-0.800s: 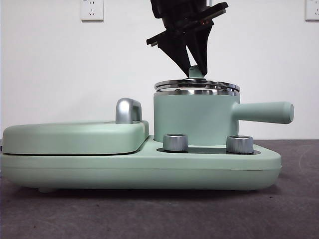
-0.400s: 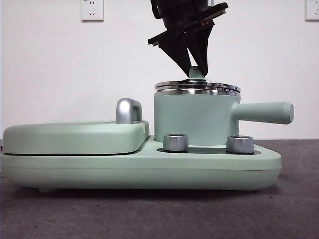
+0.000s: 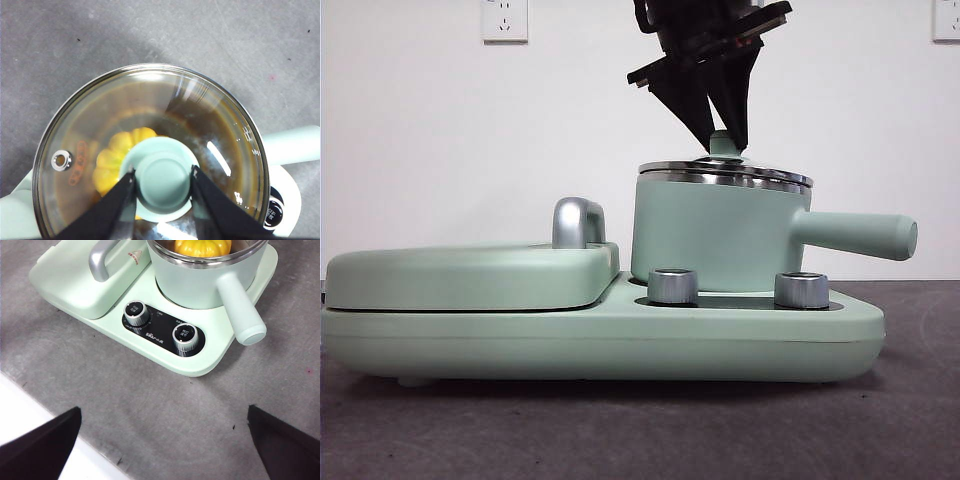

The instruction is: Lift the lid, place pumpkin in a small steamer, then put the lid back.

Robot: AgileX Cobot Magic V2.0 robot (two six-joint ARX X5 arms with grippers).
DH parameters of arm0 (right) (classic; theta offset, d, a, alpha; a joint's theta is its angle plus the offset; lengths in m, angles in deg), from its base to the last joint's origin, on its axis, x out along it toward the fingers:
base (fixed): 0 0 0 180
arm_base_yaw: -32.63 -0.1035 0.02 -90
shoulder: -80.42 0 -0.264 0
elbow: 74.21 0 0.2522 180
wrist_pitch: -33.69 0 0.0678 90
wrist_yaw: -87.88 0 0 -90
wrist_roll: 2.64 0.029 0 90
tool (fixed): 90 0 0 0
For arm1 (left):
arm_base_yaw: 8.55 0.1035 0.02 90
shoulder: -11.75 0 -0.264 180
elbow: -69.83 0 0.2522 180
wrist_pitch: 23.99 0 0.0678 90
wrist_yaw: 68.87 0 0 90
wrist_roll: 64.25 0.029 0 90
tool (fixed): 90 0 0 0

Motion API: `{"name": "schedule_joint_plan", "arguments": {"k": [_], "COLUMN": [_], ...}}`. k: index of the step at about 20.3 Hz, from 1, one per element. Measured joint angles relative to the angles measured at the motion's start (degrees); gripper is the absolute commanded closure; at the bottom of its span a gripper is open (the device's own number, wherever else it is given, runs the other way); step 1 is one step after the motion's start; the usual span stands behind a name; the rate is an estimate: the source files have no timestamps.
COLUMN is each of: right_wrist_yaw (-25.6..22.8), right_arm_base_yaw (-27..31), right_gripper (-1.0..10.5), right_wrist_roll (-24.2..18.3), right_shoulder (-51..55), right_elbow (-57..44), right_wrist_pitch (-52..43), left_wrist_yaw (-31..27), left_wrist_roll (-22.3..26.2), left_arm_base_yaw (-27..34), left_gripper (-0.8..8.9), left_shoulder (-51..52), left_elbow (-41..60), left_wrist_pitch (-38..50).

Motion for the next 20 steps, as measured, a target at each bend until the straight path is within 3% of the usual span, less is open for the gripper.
{"name": "schedule_joint_plan", "arguments": {"k": [5, 12, 17, 20], "right_wrist_yaw": [0.0, 0.0, 0.0, 0.0], "right_arm_base_yaw": [0.0, 0.0, 0.0, 0.0], "right_gripper": [4.0, 4.0, 4.0, 4.0], "right_wrist_roll": [0.0, 0.0, 0.0, 0.0], "right_shoulder": [0.0, 0.0, 0.0, 0.0], "right_elbow": [0.0, 0.0, 0.0, 0.0], "right_wrist_pitch": [0.0, 0.0, 0.0, 0.0], "left_wrist_yaw": [0.5, 1.1, 1.4, 1.4], "left_wrist_roll": [-0.1, -0.8, -3.4, -7.7], "left_arm_base_yaw": [0.7, 1.1, 1.6, 1.9], "left_gripper": [7.44, 3.68, 3.66, 3.76], "left_shoulder": [0.0, -0.3, -0.4, -0.1], "left_elbow": [-0.1, -0.1, -4.6, -10.6], "left_wrist_pitch": [-0.5, -0.4, -0.6, -1.0]}}
